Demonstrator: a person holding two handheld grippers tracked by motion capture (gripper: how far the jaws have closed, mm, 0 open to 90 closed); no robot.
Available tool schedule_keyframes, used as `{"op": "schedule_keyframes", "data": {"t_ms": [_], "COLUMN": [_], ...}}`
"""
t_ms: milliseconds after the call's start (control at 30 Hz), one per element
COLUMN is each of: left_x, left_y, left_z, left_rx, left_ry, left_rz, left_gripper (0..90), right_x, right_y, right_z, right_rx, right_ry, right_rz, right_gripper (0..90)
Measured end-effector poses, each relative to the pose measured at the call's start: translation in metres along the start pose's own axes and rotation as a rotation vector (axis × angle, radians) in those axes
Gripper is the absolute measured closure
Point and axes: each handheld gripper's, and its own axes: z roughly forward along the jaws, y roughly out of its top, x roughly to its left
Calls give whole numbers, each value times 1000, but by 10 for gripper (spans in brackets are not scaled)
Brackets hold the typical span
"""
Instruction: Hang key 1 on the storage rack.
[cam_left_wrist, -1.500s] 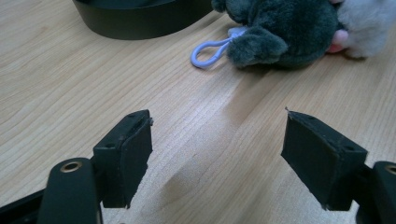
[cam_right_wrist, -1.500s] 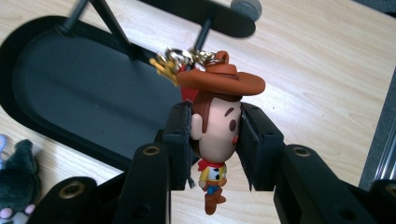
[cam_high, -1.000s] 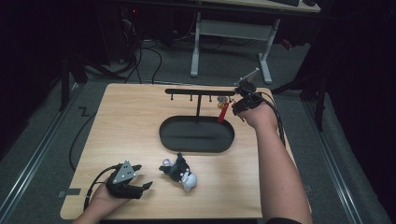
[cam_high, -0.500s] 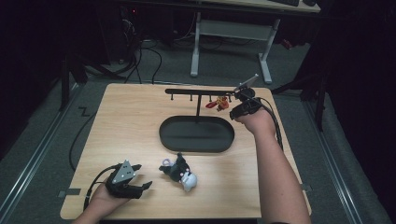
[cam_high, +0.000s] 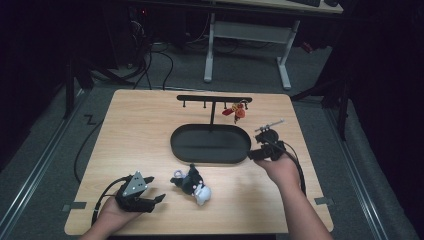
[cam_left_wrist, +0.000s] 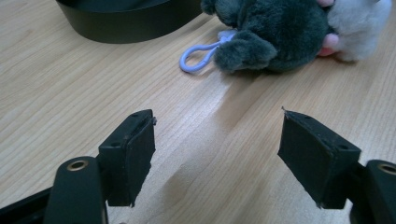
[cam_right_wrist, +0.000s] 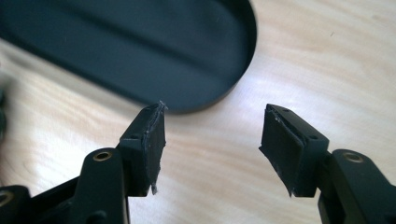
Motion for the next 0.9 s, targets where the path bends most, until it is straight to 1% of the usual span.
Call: {"op": "schedule_keyframes", "data": {"t_ms": [67, 100, 133, 167, 233, 300, 367, 400, 433, 467, 500, 533, 567, 600, 633, 667, 700, 733, 767, 800, 833, 900], "left_x": [0, -1, -1, -1, -2, -3, -3, -3, -4, -4, -5, -6, -6, -7, -7, -7, -7, -9, -9, -9, -11, -10], "left_y": [0, 0, 0, 1, 1, 1, 1, 2, 2, 2, 2, 3, 3, 5, 6, 8, 8, 14, 15, 15, 19, 23], "left_z": [0, 1, 1, 2, 3, 3, 3, 4, 4, 6, 7, 7, 7, 7, 7, 7, 7, 7, 8, 8, 14, 22], "left_rx": [2, 3, 3, 5, 4, -3, -7, -8, -7, -4, -3, -3, -3, -16, -22, -28, -28, -24, -20, -20, 7, 33], "left_ry": [-1, -2, -2, -2, 1, 3, 4, 6, 10, 20, 34, 49, 49, 67, 66, 79, 79, 112, 113, 113, 116, 114], "left_rz": [-2, -11, -11, -20, -33, -45, -51, -60, -73, -85, -95, -96, -96, -112, -123, -128, -128, -133, -133, -133, -128, -122], "left_gripper": [283, 287, 290, 294, 297, 309, 327, 327, 338, 357, 370, 402, 459, 504, 586, 682, 781, 852, 894, 898, 899, 898], "right_x": [3, 5, 5, 9, 11, 14, 17, 17, 18, 22, 24, 26, 28, 29, 31, 32, 32, 34, 34, 34, 37, 40], "right_y": [-19, -28, -28, -49, -65, -81, -93, -93, -100, -112, -117, -127, -134, -137, -137, -138, -138, -136, -135, -135, -132, -131], "right_z": [4, 6, 6, 10, 11, 13, 14, 14, 14, 13, 13, 13, 13, 14, 16, 16, 16, 17, 17, 17, 18, 19], "right_rx": [-37, -60, -60, -116, -165, -217, -260, -260, -283, -322, -343, -388, -405, -394, -379, -375, -375, -379, -388, -388, -397, -398], "right_ry": [7, 11, 11, 23, 41, 33, 45, 45, 52, 46, 39, 23, 29, 64, 83, 74, 74, 71, 81, 81, 78, 75], "right_rz": [-2, -1, -1, 11, 24, 26, 38, 38, 43, 32, 27, 24, 37, 49, 36, 18, 18, 10, 25, 25, 12, -12], "right_gripper": [392, 391, 391, 388, 385, 387, 389, 389, 388, 389, 394, 415, 429, 419, 418, 423, 423, 425, 425, 425, 427, 430]}}
